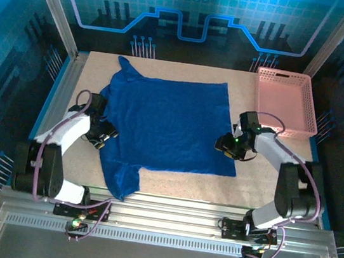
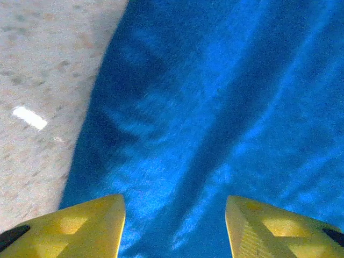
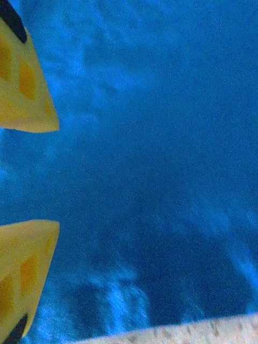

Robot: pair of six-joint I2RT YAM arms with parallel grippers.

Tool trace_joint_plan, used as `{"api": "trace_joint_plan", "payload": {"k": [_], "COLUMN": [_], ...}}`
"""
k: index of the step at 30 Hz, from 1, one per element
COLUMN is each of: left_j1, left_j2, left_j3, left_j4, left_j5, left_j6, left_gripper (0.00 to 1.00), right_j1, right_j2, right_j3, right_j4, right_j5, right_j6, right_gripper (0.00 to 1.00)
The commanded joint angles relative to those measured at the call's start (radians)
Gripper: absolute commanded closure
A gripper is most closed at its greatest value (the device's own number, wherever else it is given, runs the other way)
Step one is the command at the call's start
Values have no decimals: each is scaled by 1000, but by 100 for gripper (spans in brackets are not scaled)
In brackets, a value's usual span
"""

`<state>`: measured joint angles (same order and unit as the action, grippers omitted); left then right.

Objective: Fold and stack the t-shirts

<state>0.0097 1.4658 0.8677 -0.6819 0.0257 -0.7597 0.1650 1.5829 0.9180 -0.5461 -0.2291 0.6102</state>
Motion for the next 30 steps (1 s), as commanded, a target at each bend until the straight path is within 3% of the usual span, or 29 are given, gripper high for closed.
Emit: {"api": "trace_joint_plan", "payload": {"k": [1, 7, 13, 16, 18, 20, 24, 26, 30], "left_j1": [-10, -14, -17, -17, -16, -16, -19, -19, -42], "left_j2": [135, 393, 602, 671, 680, 641, 373, 207, -74], "left_j3": [82, 282, 548, 667, 726, 755, 629, 541, 338], "left_j4": [85, 79, 25, -23, -49, -64, -8, -28, -105], "left_j5": [36, 55, 72, 83, 83, 119, 180, 184, 194], "left_j6": [2, 74, 150, 183, 209, 219, 141, 98, 35], "left_gripper": [54, 63, 63, 61, 51, 29, 8, 4, 4], "right_j1": [-3, -42, -76, -94, -103, -108, -111, -111, -134], "right_j2": [94, 228, 344, 397, 402, 378, 267, 192, 51], "right_j3": [65, 162, 313, 394, 424, 430, 410, 393, 338], "right_j4": [44, -20, -98, -131, -146, -150, -128, -136, -186], "right_j5": [96, 208, 250, 265, 264, 245, 155, 97, 24], "right_j6": [88, 157, 177, 184, 183, 171, 96, 43, -29], "right_gripper": [58, 61, 63, 62, 62, 59, 40, 28, 19]}}
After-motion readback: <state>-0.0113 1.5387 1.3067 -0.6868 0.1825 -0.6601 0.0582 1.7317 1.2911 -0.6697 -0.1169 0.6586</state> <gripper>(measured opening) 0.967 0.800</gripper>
